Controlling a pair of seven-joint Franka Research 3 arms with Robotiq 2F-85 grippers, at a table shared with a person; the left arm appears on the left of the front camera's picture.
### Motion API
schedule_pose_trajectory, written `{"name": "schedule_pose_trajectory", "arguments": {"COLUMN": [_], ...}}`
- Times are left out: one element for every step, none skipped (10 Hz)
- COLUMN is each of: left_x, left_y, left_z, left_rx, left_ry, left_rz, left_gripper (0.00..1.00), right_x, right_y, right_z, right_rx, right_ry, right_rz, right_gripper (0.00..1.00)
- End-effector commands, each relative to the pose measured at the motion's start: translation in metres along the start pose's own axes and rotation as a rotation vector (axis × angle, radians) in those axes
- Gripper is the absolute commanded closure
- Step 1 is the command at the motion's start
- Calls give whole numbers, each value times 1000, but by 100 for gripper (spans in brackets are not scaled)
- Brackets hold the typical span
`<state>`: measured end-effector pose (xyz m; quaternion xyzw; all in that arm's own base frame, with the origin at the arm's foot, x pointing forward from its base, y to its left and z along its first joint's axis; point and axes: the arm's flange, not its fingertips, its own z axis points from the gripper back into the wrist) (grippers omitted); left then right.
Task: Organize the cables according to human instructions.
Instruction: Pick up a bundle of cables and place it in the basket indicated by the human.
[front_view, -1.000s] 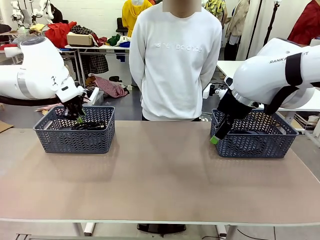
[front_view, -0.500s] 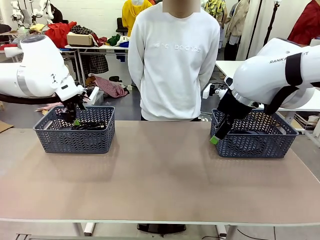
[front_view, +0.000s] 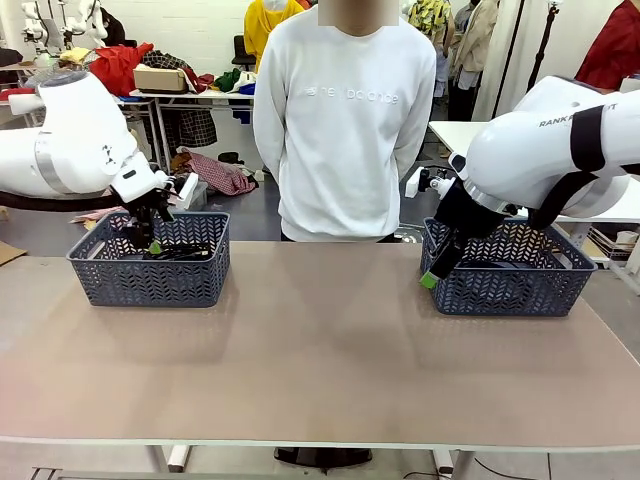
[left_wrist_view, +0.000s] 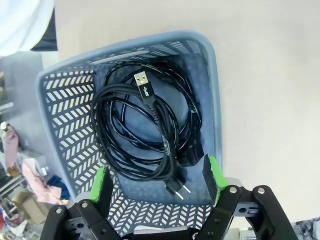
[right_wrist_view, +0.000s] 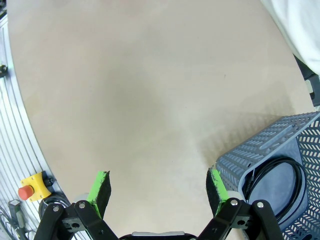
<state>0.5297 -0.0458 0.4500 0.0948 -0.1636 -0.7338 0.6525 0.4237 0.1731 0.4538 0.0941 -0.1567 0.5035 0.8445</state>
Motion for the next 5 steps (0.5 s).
{"name": "schedule_pose_trajectory", "arguments": {"left_x": [-2,-2,-2,-2,-2], "left_y": [2,2,2,2,2], "left_z": [2,2,2,2,2], "left_rx": [11,11,11,11,11], "left_ry": [24,24,24,24,24], "left_rz": [-12,-12,-12,-12,-12], "left_gripper": [6,6,6,6,6], "right_x": [0,0,0,0,0], "right_y": [1,1,1,1,1], "right_z": [0,0,0,0,0], "right_rx": [-2,-2,-2,-2,-2], "right_ry": [-2,-2,-2,-2,-2], "right_rz": [-7,-7,-7,-7,-7], "right_gripper": [0,0,0,0,0]}}
